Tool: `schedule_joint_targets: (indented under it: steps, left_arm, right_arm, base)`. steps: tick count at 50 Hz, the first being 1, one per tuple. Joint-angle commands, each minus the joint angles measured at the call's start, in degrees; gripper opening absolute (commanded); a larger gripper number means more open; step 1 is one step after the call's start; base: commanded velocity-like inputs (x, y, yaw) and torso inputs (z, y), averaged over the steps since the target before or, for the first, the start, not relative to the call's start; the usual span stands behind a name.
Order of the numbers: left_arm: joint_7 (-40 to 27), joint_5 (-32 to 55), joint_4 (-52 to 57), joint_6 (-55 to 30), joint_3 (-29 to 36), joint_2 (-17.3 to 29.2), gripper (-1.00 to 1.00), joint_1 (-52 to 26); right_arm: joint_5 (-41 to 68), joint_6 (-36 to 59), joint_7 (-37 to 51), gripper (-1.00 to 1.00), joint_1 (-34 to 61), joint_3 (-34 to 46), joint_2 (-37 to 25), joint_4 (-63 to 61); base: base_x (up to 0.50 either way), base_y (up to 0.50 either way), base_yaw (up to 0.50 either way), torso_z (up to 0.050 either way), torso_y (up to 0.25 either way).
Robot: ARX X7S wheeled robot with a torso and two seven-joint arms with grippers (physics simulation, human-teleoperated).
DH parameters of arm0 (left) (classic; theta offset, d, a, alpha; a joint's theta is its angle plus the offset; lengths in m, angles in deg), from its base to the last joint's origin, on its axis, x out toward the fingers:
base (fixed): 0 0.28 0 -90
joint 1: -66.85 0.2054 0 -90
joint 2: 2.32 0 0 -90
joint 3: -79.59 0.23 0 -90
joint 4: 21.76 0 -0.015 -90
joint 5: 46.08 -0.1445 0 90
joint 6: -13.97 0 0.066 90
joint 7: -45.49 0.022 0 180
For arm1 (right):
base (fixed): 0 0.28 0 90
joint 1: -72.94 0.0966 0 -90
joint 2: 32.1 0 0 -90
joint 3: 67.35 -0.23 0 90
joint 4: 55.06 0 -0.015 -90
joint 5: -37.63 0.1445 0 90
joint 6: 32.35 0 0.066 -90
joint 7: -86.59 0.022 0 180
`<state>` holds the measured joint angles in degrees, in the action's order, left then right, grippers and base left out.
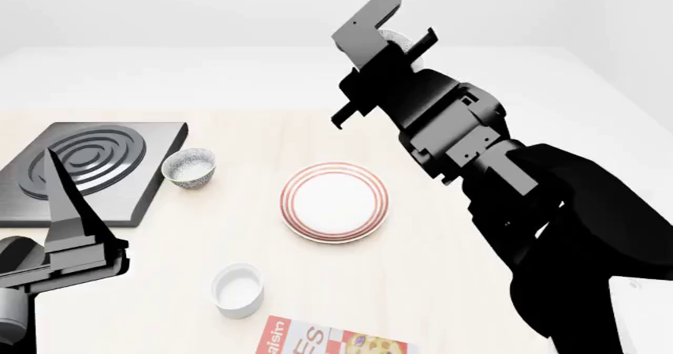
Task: Pick the akita bowl next to the cookies box and place it on the plate.
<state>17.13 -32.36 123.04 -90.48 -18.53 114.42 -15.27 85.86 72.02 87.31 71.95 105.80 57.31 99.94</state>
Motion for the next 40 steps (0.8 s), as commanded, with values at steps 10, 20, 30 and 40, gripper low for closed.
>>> schedule_joint_targets:
  steps: [10,20,30,40]
  left_arm:
    - [-0.55,0.49,0.23,-0.26,-0.28,0.41,1.0,-0.01]
    - [-0.79,1.09,0.26,0.02,-1.0,0.57,1.0,0.31]
    - [-1.32,1.07,0.7,-1.0,-0.73,0.84,1.0,0.18]
    - [-1.02,1.54,0.77,0.13,-0.81,1.01,1.0,0.67]
  right_arm:
    - [7.46,3.93,-6.12,-1.0,-1.16,3.24,0.58,-1.28]
    - [9.07,5.81,-7.43,-1.0,-1.09,3.4,0.58,-2.49]
    - [9.5,6.51,-9.69,-1.0,-1.87,4.05,0.58,-3.73]
    - [9.57,6.72,-10.49,-1.0,-2.78,4.05,0.58,-5.16]
  base:
    - [0.0,0.0,0.0,0.0,0.0]
    - [0.0,0.0,0.0,0.0,0.001]
    - [0.0,0.0,0.0,0.0,0.0]
    - [0.0,0.0,0.0,0.0,0.0]
